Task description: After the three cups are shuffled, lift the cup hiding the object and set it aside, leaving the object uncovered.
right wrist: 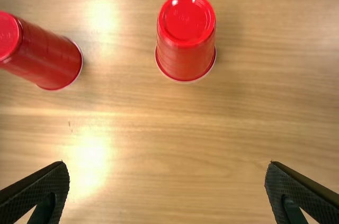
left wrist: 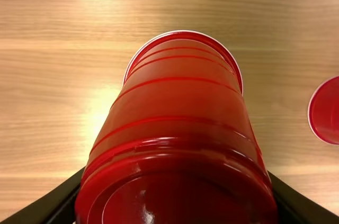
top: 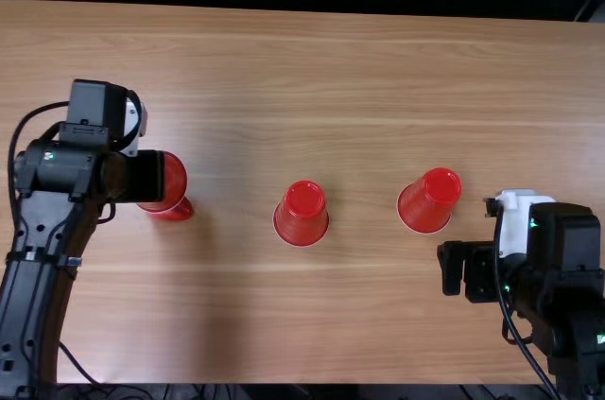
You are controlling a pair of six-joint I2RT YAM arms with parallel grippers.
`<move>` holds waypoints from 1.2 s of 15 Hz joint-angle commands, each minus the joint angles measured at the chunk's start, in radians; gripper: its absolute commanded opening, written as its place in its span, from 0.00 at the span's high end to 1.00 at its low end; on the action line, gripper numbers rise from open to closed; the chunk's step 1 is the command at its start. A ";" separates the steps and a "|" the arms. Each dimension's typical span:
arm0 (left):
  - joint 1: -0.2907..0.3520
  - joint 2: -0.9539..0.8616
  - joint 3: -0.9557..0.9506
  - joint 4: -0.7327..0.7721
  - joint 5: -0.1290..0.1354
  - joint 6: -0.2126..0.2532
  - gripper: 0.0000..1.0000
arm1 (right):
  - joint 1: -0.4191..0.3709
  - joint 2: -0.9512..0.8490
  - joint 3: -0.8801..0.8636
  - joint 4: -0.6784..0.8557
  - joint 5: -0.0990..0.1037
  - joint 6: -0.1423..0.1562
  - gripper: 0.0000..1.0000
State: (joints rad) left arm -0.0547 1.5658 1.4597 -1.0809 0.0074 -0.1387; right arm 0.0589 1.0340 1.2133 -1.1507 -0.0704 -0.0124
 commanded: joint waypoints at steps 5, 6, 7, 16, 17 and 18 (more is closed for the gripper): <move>0.171 -0.027 0.031 -0.001 -0.133 -0.023 0.97 | 0.010 -0.008 -0.005 0.029 -0.011 0.003 0.00; 0.188 -0.030 0.027 0.000 -0.149 -0.023 0.97 | 0.010 -0.008 -0.006 0.029 -0.011 0.003 0.00; 0.208 -0.029 0.022 0.000 -0.168 -0.023 0.97 | 0.012 -0.008 -0.008 0.029 -0.011 0.003 0.00; 0.228 0.108 -0.076 0.021 -0.203 -0.021 0.84 | 0.010 -0.008 -0.001 0.027 -0.011 -0.002 0.00; 0.228 0.131 -0.084 0.021 -0.201 -0.021 0.84 | 0.009 -0.008 -0.001 0.027 -0.011 -0.004 0.00; 0.228 0.165 -0.085 0.021 -0.204 -0.021 0.84 | 0.009 -0.008 -0.001 0.027 -0.011 -0.004 0.00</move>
State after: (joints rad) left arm 0.1707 1.7081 1.3872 -1.0611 -0.1806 -0.1574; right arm 0.0586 1.0340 1.2133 -1.1278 -0.0711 -0.0170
